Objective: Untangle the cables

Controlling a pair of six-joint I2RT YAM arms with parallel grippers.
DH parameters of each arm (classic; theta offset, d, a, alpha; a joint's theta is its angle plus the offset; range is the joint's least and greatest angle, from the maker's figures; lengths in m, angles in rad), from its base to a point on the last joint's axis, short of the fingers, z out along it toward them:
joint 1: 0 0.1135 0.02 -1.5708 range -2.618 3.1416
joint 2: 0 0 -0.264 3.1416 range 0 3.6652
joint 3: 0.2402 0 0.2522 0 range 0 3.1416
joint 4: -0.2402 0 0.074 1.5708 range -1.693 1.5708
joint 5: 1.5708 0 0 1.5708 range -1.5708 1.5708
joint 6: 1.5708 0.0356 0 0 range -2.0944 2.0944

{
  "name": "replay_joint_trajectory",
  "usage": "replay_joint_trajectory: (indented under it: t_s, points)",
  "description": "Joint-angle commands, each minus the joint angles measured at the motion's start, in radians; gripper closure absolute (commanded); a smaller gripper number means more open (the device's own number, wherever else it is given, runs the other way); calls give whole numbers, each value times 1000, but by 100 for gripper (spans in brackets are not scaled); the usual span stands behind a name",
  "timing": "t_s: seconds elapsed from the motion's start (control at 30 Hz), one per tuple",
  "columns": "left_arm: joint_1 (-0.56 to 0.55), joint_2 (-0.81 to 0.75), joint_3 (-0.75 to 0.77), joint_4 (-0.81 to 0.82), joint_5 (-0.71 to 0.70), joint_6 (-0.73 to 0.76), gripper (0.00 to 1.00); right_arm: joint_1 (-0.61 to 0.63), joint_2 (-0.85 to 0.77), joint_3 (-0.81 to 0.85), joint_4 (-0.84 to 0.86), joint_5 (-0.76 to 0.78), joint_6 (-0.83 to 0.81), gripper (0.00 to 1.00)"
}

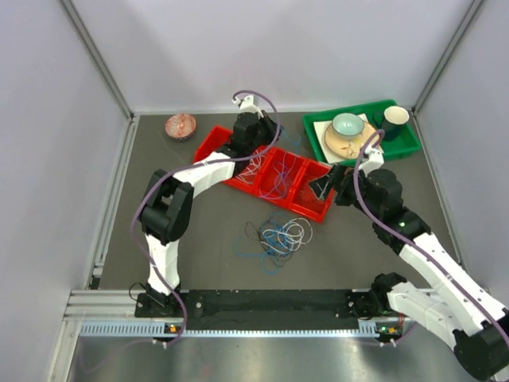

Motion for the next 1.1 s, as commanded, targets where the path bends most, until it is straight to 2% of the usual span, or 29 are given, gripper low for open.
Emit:
replay_joint_trajectory:
  t_s: [0.0, 0.23, 0.57, 0.7, 0.87, 0.9, 1.0, 1.03, 1.07]
  points:
    - [8, -108, -43, 62, -22, 22, 100, -5, -103, -3, -89, 58, -21, 2]
    - [-1, -113, -115, 76, 15, 52, 100, -4, -201, -30, -149, 98, -1, 2]
    - [-64, -72, -158, -50, -23, 118, 100, -3, -245, -39, -222, 113, 8, 3]
    - [-67, -81, -145, -168, -49, 121, 100, -5, -246, -39, -222, 118, 14, 3]
    - [-69, -82, -119, -243, -31, 128, 75, -3, -234, -35, -221, 113, 13, 3]
    - [-70, -82, -117, -249, -34, 128, 62, -3, -231, -36, -222, 112, 11, 3]
    - [-69, -76, -68, -298, -17, 154, 48, -3, -231, -39, -221, 107, 13, 3]
    - [-69, -72, -28, -324, -10, 161, 39, -5, -235, -41, -221, 109, 14, 3]
    - [-70, -67, -8, -375, -6, 175, 37, -4, -237, -44, -221, 107, 14, 3]
